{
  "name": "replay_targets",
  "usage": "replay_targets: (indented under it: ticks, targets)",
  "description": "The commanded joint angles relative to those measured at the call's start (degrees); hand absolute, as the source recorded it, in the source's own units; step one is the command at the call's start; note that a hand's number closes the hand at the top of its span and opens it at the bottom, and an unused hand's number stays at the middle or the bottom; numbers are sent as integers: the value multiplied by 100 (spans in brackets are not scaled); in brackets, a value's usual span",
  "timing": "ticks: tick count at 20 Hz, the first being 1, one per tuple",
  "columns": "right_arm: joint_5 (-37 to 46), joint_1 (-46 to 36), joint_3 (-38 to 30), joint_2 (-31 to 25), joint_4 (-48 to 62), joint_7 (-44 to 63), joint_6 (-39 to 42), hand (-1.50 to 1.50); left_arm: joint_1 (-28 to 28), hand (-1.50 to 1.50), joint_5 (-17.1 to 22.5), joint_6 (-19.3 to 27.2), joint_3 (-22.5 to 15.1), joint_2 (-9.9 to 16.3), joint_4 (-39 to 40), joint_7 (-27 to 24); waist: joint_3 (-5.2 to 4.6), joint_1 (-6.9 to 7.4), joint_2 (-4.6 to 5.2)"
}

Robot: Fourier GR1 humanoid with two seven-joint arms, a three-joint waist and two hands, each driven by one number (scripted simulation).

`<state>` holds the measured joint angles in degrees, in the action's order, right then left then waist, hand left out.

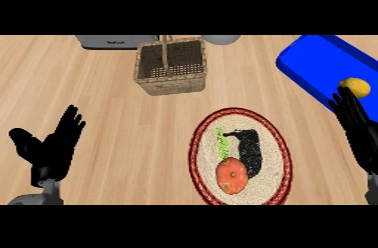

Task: Pick the squash from the placemat and place it in the basket

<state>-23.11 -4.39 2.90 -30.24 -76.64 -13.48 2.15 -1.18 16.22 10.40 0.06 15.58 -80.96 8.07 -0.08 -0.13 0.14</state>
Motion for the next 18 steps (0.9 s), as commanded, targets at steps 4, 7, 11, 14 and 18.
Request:
replay_targets:
  ticks: [4, 7, 11, 14, 18]
  targets:
    - [-489, 160, 88, 1175, 91, -1470, 663, 150, -589, 0, -744, -94, -251, 574, 78, 19, 35, -39, -1]
    - [170, -297, 230, 1182, -841, -2959, 888, 150, -597, 0, -899, -219, -565, 563, 101, 164, 55, -204, -138]
    - [1066, 478, 1159, 2571, -1339, -4056, -1, -150, -814, 0, -1000, -156, -544, 606, 191, 291, 11, -221, -75]
    - [1748, 1144, 1475, 2984, -1822, -3823, -1469, -150, -822, 0, -1119, -238, -626, 697, 159, 336, -3, -209, -79]
    - [2851, 1760, 1157, 2193, -1963, -2748, -2490, -150, -795, 0, -1147, -110, -568, 656, 146, 304, -35, -315, -93]
